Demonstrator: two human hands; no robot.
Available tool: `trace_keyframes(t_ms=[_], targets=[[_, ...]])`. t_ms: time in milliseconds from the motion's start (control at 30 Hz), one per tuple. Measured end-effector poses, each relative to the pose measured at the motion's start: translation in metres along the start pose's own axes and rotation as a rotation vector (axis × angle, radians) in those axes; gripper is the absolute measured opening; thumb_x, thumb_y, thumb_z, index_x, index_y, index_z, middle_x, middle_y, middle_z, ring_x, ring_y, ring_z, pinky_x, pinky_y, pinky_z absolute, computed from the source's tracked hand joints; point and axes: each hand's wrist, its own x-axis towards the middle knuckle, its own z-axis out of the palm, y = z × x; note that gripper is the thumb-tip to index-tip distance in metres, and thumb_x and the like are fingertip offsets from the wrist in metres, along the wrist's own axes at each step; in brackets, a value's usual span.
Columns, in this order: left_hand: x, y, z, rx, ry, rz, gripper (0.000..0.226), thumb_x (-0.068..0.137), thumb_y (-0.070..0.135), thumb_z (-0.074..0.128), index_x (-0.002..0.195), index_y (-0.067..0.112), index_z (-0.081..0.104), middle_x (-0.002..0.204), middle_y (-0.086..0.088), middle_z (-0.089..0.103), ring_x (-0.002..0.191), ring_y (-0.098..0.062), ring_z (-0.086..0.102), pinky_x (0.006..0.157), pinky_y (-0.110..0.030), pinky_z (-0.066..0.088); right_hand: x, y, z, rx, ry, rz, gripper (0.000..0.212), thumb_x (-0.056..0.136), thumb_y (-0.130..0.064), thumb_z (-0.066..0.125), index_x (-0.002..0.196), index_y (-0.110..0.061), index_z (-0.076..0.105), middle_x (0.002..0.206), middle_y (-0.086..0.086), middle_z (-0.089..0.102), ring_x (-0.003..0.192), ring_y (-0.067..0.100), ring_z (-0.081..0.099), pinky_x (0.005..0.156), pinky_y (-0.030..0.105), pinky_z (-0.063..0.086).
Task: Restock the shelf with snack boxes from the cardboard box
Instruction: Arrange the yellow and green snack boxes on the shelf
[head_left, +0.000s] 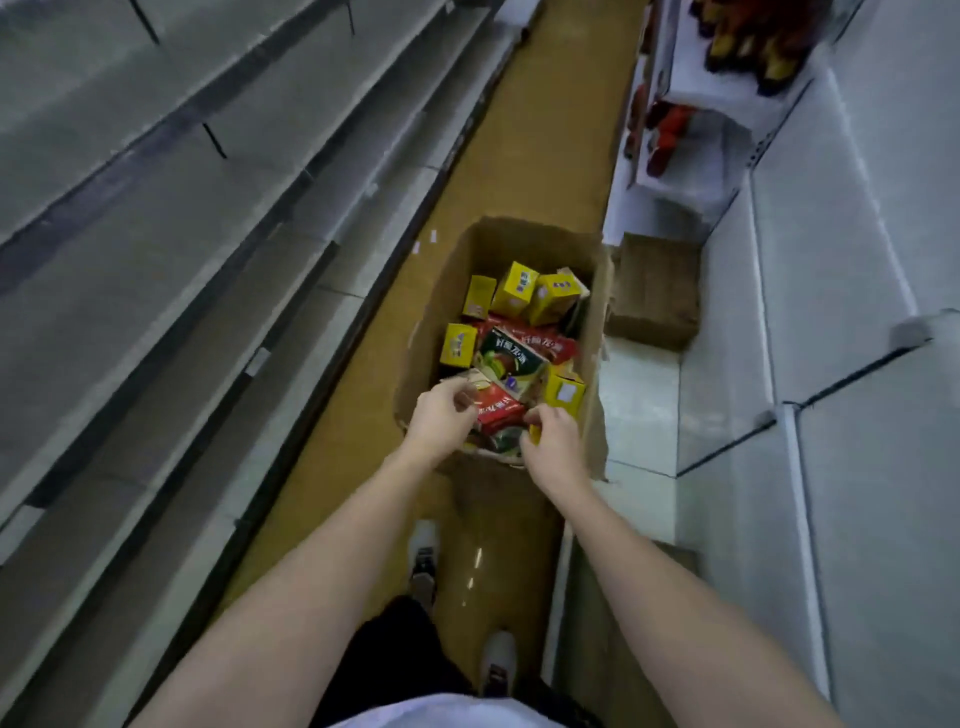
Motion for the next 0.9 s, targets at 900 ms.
trace_keyframes(t_ms=[900], targets=[[0.269,-0.036,0.081,0.401,-0.637,0.148,0.063,0.093,0.002,0.048,0.152,0.013,0.029,0.155,-0.007,0.030,0.132,-0.030,0.045,0.103,-0.045,0.043,0.248,0.006,0.057,-0.359,-0.326,0.302,0.057,0.089,-0.021,0.065,0.140,-0.009,0.042,0.141,0.013,0.046,0.129,0.033,0.046,0.107,0.044,0.040]])
